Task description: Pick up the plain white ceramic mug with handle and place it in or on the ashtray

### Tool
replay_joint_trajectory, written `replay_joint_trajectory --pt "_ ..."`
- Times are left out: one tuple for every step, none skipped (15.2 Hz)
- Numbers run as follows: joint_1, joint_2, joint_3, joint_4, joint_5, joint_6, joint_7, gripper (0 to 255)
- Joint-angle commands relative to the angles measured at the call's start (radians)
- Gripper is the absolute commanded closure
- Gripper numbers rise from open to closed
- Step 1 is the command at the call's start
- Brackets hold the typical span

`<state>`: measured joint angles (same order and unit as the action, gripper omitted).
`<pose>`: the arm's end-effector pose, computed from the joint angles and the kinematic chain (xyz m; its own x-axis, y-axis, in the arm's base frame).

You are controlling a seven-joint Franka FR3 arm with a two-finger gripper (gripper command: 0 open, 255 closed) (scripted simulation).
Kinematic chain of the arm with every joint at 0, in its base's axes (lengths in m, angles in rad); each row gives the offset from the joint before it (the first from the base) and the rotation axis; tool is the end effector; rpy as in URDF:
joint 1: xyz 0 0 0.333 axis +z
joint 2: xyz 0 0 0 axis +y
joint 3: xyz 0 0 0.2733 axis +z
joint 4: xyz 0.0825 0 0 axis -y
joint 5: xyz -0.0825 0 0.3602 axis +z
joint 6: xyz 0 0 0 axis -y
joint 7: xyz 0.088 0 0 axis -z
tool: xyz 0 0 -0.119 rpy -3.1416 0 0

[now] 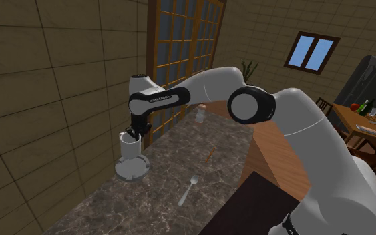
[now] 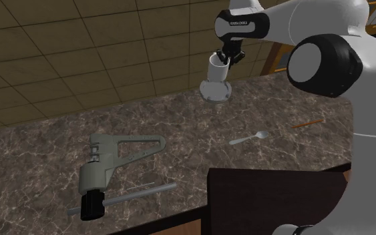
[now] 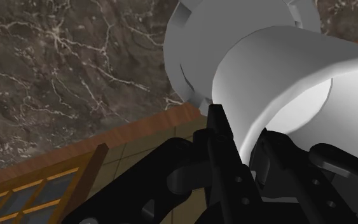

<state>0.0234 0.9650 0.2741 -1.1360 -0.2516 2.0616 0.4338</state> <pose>0.6966 0.1423 0.2017 0.9916 -0.1289 -0.0084 -0.1289 -0.9917 -0.0005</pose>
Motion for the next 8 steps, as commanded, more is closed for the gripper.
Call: replay_joint_trajectory --pt "0.002 0.025 -0.003 0.019 -0.002 0.007 -0.004 255" --pt "0.002 0.032 -0.004 0.019 -0.004 0.014 -0.003 255" --pt "0.003 0.041 -0.006 0.021 -0.005 0.021 -0.003 255" --pt "0.004 0.049 -0.007 0.022 -0.006 0.028 -0.003 255" --pt "0.005 0.058 -0.008 0.023 -0.007 0.035 -0.002 255" --pt "0.006 0.067 -0.01 0.025 -0.008 0.042 -0.002 255" --pt "0.007 0.076 -0.011 0.028 -0.01 0.049 -0.002 255" --pt "0.008 0.085 -0.012 0.031 -0.011 0.055 -0.001 255"
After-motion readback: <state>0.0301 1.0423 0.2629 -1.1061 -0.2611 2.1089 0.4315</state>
